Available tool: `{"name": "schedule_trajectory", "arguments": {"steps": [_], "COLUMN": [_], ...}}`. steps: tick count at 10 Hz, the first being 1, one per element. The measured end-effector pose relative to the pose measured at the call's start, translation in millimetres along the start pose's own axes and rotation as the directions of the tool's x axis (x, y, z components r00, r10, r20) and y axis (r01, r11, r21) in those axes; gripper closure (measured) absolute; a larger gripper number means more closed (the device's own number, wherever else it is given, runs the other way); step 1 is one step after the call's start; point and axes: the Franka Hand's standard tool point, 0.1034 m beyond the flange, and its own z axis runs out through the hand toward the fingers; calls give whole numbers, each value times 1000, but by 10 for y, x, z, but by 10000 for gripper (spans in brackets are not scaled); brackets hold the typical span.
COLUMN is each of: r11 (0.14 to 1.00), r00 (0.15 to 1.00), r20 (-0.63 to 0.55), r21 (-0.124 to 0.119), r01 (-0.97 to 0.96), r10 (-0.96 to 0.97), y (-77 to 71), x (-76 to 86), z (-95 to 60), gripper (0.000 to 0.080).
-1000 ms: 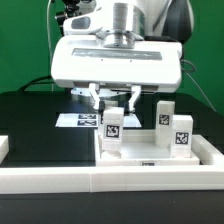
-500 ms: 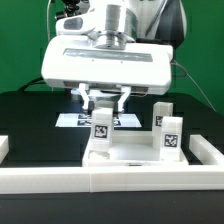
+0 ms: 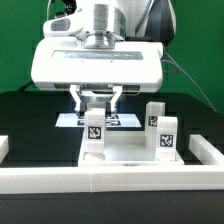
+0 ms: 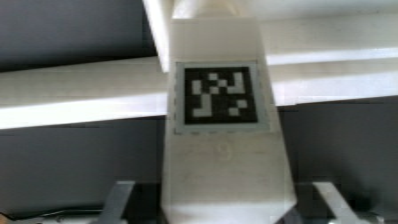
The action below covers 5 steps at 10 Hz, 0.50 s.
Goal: Assemble square table
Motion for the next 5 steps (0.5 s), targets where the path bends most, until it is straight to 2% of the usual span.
{"name": "schedule_trajectory", "arguments": {"steps": [1,2,3,5], "r11": [1000,1000,1000,1000], "r00": [1000,1000,1000,1000], "r20": [10,10,11,12], "r21": [1,1,1,1], "r01": [0,0,0,0], "r10": [0,0,0,0], "y": [-2,-3,-2,-2], "x": [-22,-23,-28,-33], "z": [10,11,13,17], "gripper": [321,321,185,156]}}
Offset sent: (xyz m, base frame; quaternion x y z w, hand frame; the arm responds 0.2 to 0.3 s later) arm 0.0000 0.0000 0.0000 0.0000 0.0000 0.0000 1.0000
